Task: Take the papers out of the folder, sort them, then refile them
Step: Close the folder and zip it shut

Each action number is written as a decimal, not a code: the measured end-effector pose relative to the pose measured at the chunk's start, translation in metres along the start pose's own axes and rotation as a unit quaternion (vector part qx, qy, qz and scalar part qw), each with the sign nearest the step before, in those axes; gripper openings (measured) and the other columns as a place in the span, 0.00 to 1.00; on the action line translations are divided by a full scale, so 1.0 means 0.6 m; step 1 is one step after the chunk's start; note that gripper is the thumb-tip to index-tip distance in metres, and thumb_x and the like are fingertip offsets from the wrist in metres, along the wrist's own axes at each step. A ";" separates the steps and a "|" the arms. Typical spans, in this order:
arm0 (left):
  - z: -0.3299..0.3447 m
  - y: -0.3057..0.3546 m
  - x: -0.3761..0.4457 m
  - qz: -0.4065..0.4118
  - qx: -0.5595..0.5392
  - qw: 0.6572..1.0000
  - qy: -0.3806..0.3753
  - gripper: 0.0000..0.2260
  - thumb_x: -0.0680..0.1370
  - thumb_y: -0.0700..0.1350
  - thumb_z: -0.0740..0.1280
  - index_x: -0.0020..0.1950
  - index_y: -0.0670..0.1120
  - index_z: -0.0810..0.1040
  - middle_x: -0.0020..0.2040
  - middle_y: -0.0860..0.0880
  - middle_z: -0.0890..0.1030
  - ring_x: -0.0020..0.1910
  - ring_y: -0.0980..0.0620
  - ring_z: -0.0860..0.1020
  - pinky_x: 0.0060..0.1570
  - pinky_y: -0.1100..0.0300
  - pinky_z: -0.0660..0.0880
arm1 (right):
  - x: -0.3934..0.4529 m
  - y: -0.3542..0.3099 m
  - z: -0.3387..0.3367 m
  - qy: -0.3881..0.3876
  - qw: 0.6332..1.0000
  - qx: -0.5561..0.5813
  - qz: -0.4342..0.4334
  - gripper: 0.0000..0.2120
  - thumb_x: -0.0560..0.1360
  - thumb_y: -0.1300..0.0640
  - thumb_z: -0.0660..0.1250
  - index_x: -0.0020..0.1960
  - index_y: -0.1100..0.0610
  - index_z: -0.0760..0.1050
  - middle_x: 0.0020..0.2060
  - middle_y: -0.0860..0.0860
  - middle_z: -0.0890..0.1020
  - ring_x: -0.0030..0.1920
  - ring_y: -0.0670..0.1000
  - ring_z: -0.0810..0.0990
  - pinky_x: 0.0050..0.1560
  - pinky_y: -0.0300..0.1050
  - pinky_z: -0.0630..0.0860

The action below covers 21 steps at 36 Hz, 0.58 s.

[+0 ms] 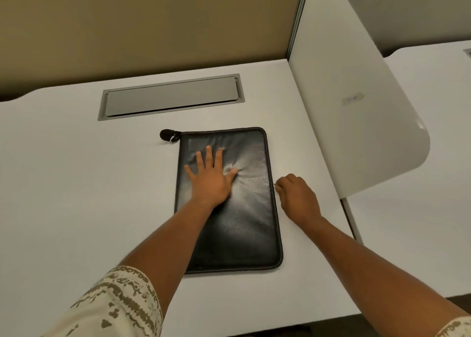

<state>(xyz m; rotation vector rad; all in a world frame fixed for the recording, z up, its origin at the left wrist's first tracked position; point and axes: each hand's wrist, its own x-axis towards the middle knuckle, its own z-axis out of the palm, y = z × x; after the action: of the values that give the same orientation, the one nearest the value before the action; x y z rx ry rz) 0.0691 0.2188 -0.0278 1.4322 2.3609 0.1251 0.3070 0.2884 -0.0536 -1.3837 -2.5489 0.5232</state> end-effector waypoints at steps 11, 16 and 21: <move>0.045 0.019 -0.163 0.301 0.101 0.941 -0.121 0.57 0.65 0.82 0.57 0.80 0.54 0.32 0.79 0.50 0.30 0.76 0.46 0.27 0.72 0.32 0.34 | -0.006 -0.020 -0.002 0.001 0.999 0.015 0.035 0.11 0.82 0.56 0.62 0.57 0.55 0.82 0.49 0.54 0.81 0.49 0.58 0.79 0.42 0.50 0.76; 0.055 -0.005 -0.183 0.347 0.180 0.912 -0.122 0.57 0.65 0.79 0.62 0.80 0.53 0.35 0.79 0.48 0.30 0.76 0.41 0.28 0.71 0.30 0.33 | -0.012 -0.030 -0.010 0.006 1.000 -0.003 0.027 0.11 0.82 0.57 0.62 0.55 0.57 0.83 0.46 0.55 0.81 0.47 0.58 0.79 0.40 0.51 0.78; 0.061 -0.004 -0.190 0.325 0.182 0.919 -0.129 0.55 0.67 0.77 0.62 0.80 0.54 0.35 0.79 0.49 0.30 0.76 0.40 0.27 0.71 0.29 0.36 | -0.040 -0.031 -0.016 0.002 0.999 -0.033 0.009 0.11 0.82 0.57 0.63 0.54 0.57 0.84 0.45 0.55 0.82 0.45 0.57 0.79 0.38 0.49 0.77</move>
<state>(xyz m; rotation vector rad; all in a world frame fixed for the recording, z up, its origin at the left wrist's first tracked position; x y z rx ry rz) 0.1273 0.1144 -0.0313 2.2131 1.6722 -0.3300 0.3092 0.2609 -0.0373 -1.4302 -2.5752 0.4420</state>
